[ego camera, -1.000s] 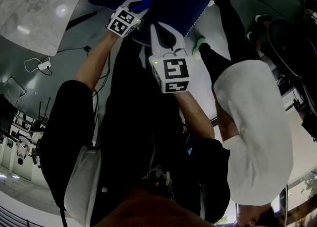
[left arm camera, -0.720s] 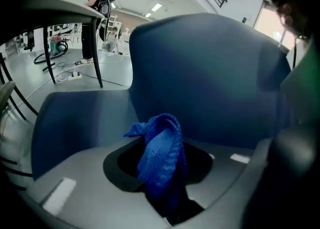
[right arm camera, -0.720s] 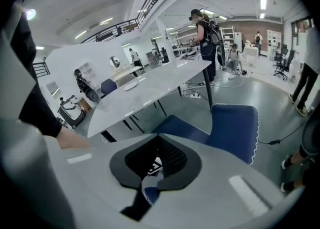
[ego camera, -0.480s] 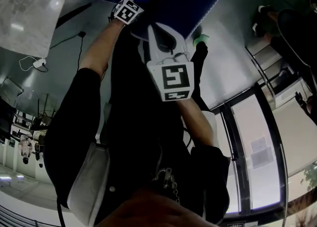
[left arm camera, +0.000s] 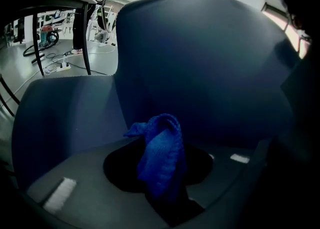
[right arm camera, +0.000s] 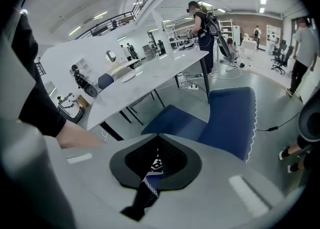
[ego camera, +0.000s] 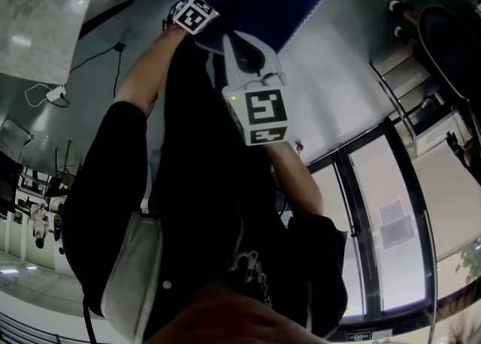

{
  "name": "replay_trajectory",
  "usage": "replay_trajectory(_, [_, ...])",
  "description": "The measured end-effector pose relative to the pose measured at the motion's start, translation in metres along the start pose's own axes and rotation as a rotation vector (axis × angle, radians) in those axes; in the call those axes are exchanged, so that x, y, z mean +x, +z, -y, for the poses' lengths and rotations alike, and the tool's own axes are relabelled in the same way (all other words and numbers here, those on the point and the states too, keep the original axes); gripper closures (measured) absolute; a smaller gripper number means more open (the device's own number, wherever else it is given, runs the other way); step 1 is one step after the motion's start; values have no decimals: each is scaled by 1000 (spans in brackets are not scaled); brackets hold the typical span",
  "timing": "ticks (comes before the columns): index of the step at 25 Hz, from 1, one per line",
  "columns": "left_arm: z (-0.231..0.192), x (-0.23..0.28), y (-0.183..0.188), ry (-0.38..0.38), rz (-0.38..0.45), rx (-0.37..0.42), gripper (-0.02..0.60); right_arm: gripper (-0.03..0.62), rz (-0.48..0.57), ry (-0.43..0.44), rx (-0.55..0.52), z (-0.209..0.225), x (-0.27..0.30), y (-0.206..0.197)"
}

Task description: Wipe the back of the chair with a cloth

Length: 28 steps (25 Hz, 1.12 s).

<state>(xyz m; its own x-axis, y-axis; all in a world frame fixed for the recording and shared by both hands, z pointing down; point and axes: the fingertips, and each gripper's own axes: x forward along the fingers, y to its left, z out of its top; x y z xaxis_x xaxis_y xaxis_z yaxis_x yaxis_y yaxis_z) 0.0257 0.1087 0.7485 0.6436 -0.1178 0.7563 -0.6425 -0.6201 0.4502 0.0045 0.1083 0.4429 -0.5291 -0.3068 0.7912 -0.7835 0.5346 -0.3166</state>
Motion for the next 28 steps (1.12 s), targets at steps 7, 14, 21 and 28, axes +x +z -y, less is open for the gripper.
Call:
replay_trajectory(7, [26,-29,25,-30,25,55,454,590,-9,2,5,4,-9,-8])
replay_trajectory(14, [52,-52,50,-57,34,56,454,591,11,2,-2,6,-21,-4])
replay_trajectory(21, [84,-83,73,-97,60,92,454,591,12,11,-49,11,-40,-3])
replay_trajectory(28, [119,-113,91,-126,93,117,454,591,-6,-19,-61,22,-52,-9])
